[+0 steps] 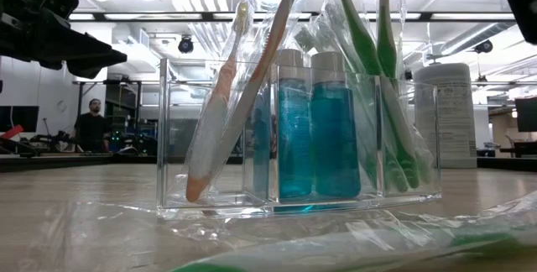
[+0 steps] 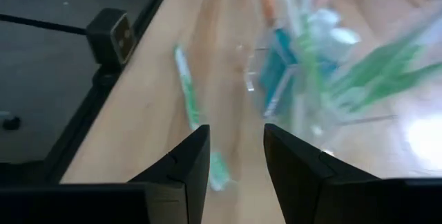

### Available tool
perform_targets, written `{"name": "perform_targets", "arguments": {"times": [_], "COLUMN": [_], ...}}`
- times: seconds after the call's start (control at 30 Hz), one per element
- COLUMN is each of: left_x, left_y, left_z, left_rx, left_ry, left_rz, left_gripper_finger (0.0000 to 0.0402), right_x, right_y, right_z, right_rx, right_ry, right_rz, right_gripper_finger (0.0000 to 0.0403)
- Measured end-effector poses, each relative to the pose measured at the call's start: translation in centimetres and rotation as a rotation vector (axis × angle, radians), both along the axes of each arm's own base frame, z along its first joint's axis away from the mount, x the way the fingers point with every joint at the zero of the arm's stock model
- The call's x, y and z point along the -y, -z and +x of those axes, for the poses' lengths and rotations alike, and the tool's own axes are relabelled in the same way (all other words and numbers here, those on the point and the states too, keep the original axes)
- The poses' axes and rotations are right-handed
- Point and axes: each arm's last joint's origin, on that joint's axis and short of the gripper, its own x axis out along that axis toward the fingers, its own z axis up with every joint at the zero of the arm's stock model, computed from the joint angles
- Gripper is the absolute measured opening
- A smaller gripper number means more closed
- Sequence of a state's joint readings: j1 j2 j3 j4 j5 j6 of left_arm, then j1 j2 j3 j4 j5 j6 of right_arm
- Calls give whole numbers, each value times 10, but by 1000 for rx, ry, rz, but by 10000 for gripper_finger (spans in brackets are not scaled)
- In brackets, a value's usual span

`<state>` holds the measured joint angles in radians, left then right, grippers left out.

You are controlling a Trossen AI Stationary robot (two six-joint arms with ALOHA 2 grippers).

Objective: Pick & Place toothbrushing station
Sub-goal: Put the green toothbrush into the transparent organizer

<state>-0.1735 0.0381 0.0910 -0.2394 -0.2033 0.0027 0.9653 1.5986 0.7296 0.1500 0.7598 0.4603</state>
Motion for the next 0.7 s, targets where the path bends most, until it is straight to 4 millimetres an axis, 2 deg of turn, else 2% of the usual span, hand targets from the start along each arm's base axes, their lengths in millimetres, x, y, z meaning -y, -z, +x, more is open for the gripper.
{"name": "perform_targets", "arguments": {"times": [0.2,0.4,0.7], "left_x": [0,0,0], "left_y": [0,0,0], "left_z": [0,0,0], "left_rx": [-1,-1,-1], "left_ry": [0,0,0], "left_rz": [0,0,0], "left_gripper_finger": [181,181,181], "right_x": [-10,-10,-4], "right_y": [25,44,53], "right_z": [8,15,25], "right_rx": [-8,-27,-87], "right_ry": [-14,1,-7], "right_rz": [15,-6,38], "right_gripper_finger": [129,128,128]}}
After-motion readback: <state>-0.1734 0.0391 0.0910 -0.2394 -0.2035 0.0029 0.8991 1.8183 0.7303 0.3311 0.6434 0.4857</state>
